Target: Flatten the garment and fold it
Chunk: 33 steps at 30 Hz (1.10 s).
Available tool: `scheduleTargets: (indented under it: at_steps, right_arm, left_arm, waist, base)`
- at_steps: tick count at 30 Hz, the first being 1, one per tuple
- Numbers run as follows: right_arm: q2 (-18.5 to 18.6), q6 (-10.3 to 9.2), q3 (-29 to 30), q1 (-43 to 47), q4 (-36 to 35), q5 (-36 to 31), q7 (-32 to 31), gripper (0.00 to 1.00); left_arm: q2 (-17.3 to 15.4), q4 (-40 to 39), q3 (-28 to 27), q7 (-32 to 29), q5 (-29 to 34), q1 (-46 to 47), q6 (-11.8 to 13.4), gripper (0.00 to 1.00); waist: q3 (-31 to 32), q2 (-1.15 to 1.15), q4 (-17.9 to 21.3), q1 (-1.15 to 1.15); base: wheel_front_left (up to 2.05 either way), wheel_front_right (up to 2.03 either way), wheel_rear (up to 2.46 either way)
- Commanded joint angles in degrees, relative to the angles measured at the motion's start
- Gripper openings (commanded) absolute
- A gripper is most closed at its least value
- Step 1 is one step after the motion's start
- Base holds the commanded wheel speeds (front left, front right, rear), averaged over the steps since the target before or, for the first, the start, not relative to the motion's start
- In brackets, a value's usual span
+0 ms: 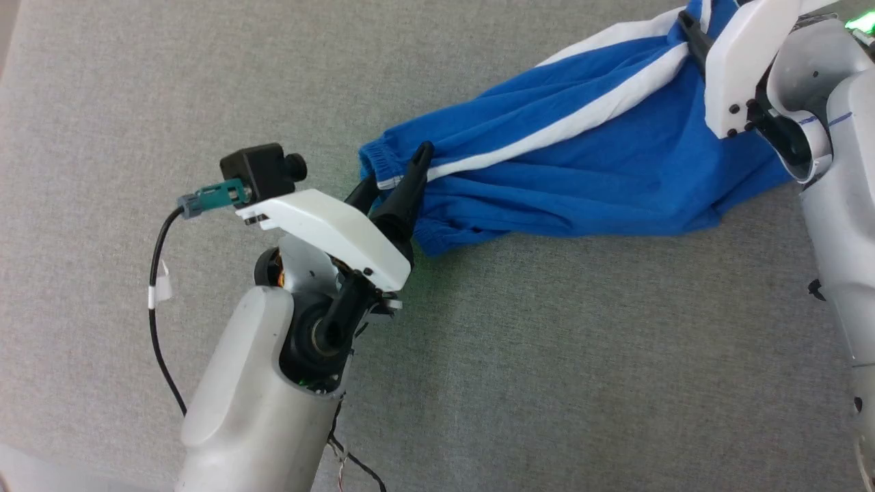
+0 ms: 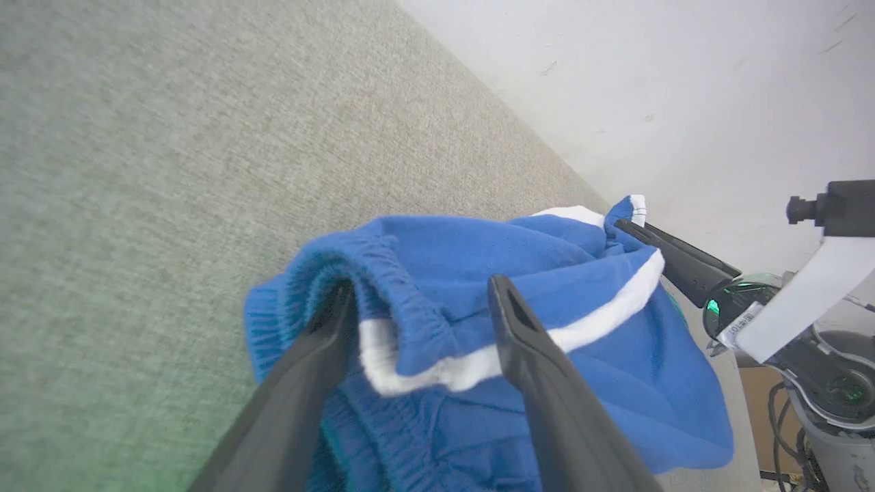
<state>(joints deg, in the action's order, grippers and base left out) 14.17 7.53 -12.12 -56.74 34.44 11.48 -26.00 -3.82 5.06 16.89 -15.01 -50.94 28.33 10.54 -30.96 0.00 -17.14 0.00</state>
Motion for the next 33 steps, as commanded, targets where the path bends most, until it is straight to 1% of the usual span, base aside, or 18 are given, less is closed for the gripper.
scheduleTargets:
  at_steps: [1,6,10,14,18,21,22,23,25,29,33]
  right_arm:
    - [0.32,-0.04,-0.33,-0.72,0.17,1.12,0.84,1.0]
    - [0.93,-0.04,-0.07,1.42,-0.89,4.04,2.22,1.0]
    - [1.31,-0.04,1.43,4.78,-3.46,6.42,3.84,1.0]
    - [1.63,-0.04,4.05,10.14,-8.35,7.33,7.05,1.0]
    - [0.97,-0.04,8.8,17.77,-14.85,5.95,11.66,1.0]
    - [-0.68,-0.04,13.19,24.85,-20.49,3.67,15.0,1.0]
    - [-0.68,-0.04,13.19,24.85,-20.49,3.67,15.0,1.0]
    - [-1.25,-0.04,14.19,27.45,-22.46,2.6,15.92,1.0]
    - [-3.58,-0.04,17.3,32.52,-26.4,1.42,17.89,1.0]
    - [-7.86,-0.04,20.8,42.37,-33.4,-0.2,21.0,1.0]
    - [-10.42,-0.04,23.07,51.02,-38.07,-2.2,24.22,1.0]
  left_arm:
    - [-0.42,1.11,-0.32,0.45,-0.28,-0.27,-0.15,1.0]
    - [-1.11,1.05,-0.55,1.15,0.02,-1.49,-0.16,1.0]
    - [-2.43,-0.13,-0.83,2.56,1.16,-3.28,-0.11,1.0]
    - [-3.97,-2.66,-1.26,5.92,3.27,-6.12,-0.34,1.0]
    - [-5.8,-5.14,-1.22,11.28,6.81,-10.12,-1.11,1.0]
    - [-6.37,-6.21,-1.61,15.4,8.48,-13.79,-1.32,1.0]
    - [-6.37,-6.21,-1.61,15.4,8.48,-13.79,-1.32,1.0]
    - [-6.45,-6.47,-1.85,16.83,8.87,-15.09,-1.37,1.0]
    - [-6.83,-7.06,-2.1,19.86,9.97,-17.66,-1.76,1.0]
    - [-7.84,-7.59,-2.14,26.12,13.1,-22.74,-2.49,1.0]
    - [-7.31,-6.63,-2.55,28.68,14.94,-27.45,-2.02,1.0]
  waist:
    - [1.55,0.0,0.57,0.0]
    - [5.15,0.0,1.4,0.0]
    - [8.26,0.0,2.35,0.0]
    - [10.89,0.0,3.55,0.0]
    - [13.37,0.0,4.71,0.0]
    - [15.41,0.0,5.38,0.0]
    - [15.41,0.0,5.38,0.0]
    - [16.15,0.0,5.57,0.0]
    - [17.52,0.0,5.98,0.0]
    - [19.95,0.0,6.6,0.0]
    - [22.22,0.0,7.05,0.0]
  base:
    - [0.0,0.0,0.0]
    - [0.0,0.0,0.0]
    - [0.0,0.0,0.0]
    - [0.0,0.0,0.0]
    - [0.0,0.0,0.0]
    - [0.0,0.0,0.0]
    - [0.0,0.0,0.0]
    - [0.0,0.0,0.0]
    - [0.0,0.0,0.0]
    - [0.0,0.0,0.0]
    - [0.0,0.0,0.0]
